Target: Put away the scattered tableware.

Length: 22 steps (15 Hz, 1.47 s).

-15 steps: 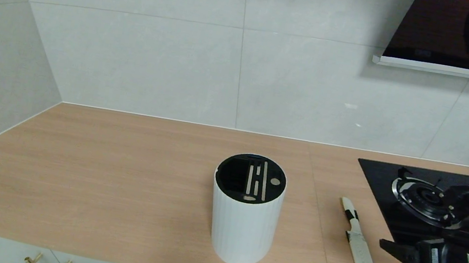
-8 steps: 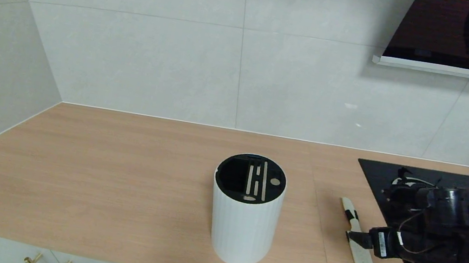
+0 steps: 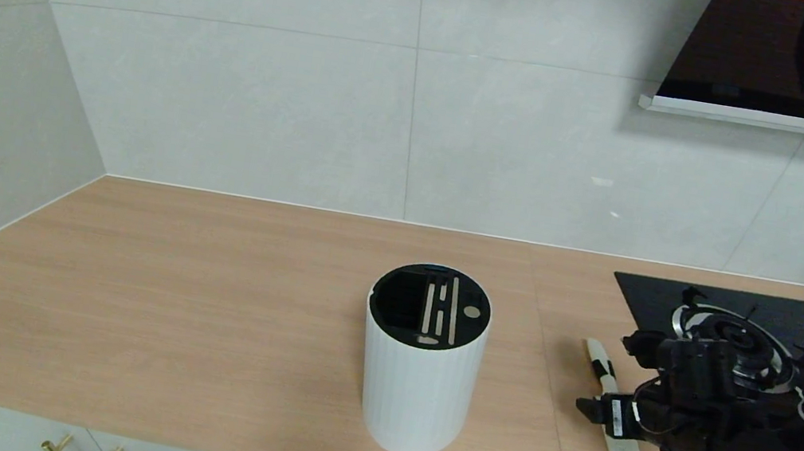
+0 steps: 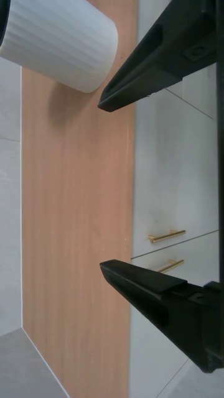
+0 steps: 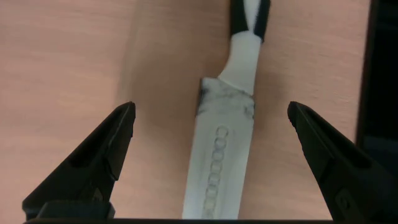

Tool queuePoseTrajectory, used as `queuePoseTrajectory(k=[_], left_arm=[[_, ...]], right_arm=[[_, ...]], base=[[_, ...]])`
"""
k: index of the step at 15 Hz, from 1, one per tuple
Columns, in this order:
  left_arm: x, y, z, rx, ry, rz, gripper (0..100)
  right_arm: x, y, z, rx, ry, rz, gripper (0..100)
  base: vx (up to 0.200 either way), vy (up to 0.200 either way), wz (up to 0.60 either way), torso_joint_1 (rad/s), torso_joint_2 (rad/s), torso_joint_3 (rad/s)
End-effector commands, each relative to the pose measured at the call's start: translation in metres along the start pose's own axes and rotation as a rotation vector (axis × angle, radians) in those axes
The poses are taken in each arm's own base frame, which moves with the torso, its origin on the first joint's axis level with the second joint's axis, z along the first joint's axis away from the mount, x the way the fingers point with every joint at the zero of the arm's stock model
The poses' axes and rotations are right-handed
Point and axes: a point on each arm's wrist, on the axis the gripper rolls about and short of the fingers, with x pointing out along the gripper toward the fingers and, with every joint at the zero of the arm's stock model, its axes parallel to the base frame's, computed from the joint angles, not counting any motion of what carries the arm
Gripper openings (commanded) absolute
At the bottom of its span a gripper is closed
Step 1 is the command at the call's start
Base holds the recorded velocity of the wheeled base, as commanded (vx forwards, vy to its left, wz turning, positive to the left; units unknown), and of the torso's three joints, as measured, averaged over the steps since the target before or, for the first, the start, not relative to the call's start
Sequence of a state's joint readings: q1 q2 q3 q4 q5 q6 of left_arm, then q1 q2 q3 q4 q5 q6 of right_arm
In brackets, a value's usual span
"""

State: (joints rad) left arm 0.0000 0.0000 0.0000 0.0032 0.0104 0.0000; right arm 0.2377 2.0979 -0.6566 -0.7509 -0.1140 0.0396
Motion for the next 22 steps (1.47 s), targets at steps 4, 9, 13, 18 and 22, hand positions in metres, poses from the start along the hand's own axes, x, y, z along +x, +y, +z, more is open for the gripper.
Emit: queuePoseTrajectory(k=[4, 9, 13, 18, 22], left_arm=[[0.000, 0.000, 0.000, 0.000, 0.001, 0.000, 100], [0.000, 0.000, 0.000, 0.000, 0.000, 0.000, 100], [0.000, 0.000, 0.000, 0.000, 0.001, 0.000, 100], [0.000, 0.000, 0.000, 0.000, 0.000, 0.000, 100], [0.000, 0.000, 0.000, 0.000, 0.000, 0.000, 100]], right_arm=[[0.022, 0.001, -0.004, 0.057, 0.024, -0.015, 100], [0.029, -0.001, -0.007, 0.067, 0.033, -0.056, 100], [0.030, -0.004, -0.007, 0.072, 0.030, -0.062, 0], [0.029, -0.006, -0.009, 0.074, 0.038, -0.067, 0], [0.027, -0.006, -0.006, 0.075, 0.029, -0.067, 0]], base=[[0.000, 0.000, 0.00, 0.000, 0.00, 0.000], [0.000, 0.000, 0.00, 0.000, 0.00, 0.000], [0.000, 0.000, 0.00, 0.000, 0.00, 0.000], [0.000, 0.000, 0.00, 0.000, 0.00, 0.000], [0.000, 0.000, 0.00, 0.000, 0.00, 0.000]])
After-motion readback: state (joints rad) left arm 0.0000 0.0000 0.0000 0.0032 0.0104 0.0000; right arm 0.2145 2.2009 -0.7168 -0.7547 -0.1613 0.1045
